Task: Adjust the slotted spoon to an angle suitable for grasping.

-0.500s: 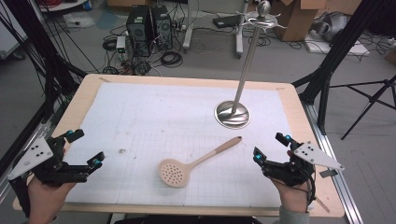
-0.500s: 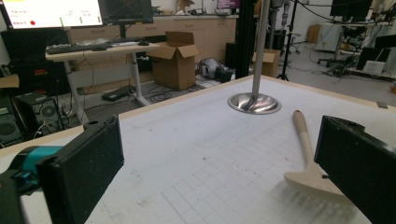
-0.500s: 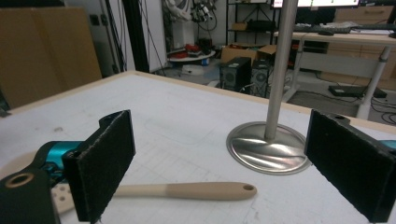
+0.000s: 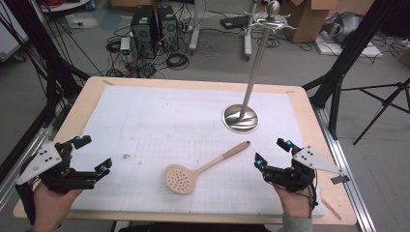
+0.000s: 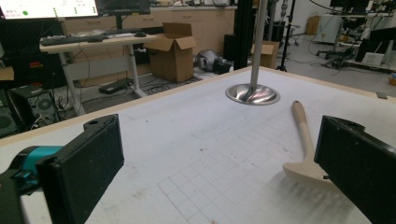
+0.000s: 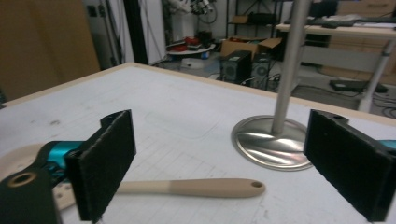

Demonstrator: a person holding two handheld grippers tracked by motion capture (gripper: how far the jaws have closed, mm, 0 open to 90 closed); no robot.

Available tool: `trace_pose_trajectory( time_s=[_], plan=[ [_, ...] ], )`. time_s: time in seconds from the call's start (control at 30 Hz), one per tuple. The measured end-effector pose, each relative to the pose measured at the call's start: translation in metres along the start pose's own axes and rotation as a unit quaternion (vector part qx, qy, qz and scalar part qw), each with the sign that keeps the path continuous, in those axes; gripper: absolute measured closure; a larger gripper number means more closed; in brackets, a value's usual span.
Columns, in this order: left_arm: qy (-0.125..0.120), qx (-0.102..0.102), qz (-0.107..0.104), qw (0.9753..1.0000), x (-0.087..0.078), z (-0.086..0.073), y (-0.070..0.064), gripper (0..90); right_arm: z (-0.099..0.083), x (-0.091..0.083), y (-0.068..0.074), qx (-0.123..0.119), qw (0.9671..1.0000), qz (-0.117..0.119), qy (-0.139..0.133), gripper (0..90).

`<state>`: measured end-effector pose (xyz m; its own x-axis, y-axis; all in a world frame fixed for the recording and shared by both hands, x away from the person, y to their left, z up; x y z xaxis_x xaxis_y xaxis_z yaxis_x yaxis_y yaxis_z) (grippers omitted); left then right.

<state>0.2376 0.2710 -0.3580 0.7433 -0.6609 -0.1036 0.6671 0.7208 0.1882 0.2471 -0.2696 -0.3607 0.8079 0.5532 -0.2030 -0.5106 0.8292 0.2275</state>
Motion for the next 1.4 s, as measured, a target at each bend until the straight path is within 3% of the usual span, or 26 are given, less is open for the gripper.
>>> trace_pose_trajectory(
  time_s=[0.07, 0.1, 0.2, 0.3, 0.47, 0.7, 0.73, 0.97, 1.27, 1.4],
  plan=[
    [-0.006, -0.008, -0.011, 0.9999, 0.001, 0.002, -0.001, 1.7, -0.001, 0.002, 0.000, 0.006, 1.0000, 0.006, -0.001, 21.7],
    [-0.003, 0.002, -0.007, 1.0000, 0.002, 0.002, -0.003, 1.7, -0.001, 0.003, 0.000, 0.008, 0.9999, 0.011, -0.001, 25.4],
    [0.001, 0.001, -0.009, 1.0000, 0.003, 0.000, -0.003, 1.7, -0.004, 0.005, -0.001, 0.015, 0.9997, 0.018, 0.007, 31.8],
    [0.006, -0.002, -0.006, 1.0000, 0.004, -0.004, -0.003, 1.7, -0.012, 0.010, -0.004, 0.014, 0.9992, 0.027, 0.026, 46.7],
    [0.006, -0.002, -0.005, 1.0000, 0.003, -0.005, -0.002, 1.8, -0.017, 0.019, 0.000, -0.002, 0.9977, 0.047, 0.048, 64.4],
    [0.010, 0.000, -0.005, 0.9999, 0.002, -0.006, -0.002, 1.8, -0.023, 0.035, 0.016, -0.029, 0.9938, 0.068, 0.084, 83.0],
    [0.011, 0.000, -0.006, 0.9999, 0.002, -0.006, -0.003, 1.8, -0.026, 0.040, 0.022, -0.041, 0.9922, 0.071, 0.094, 89.5],
    [0.013, 0.004, -0.010, 0.9999, 0.003, -0.008, -0.005, 2.1, -0.033, 0.056, 0.035, -0.066, 0.9873, 0.082, 0.119, 89.6],
    [0.022, -0.001, -0.013, 0.9997, 0.003, -0.013, -0.008, 2.1, -0.040, 0.075, 0.044, -0.074, 0.9839, 0.094, 0.133, 89.6],
    [0.021, 0.008, -0.015, 0.9996, 0.000, -0.013, -0.008, 2.1, -0.042, 0.079, 0.049, -0.084, 0.9818, 0.106, 0.133, 89.5]
  ],
)
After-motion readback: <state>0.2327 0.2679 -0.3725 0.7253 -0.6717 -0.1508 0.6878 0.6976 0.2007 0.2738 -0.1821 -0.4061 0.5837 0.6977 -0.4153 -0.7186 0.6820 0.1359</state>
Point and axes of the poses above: each handheld gripper's, and its own axes: x roughly forward along the jaws, z roughly out of its top, y roughly to its left, the point moved 2 cm from there along x, roughly forward along the jaws, and after that the axes turned 11 degrees about x, right-handed, at the moved point
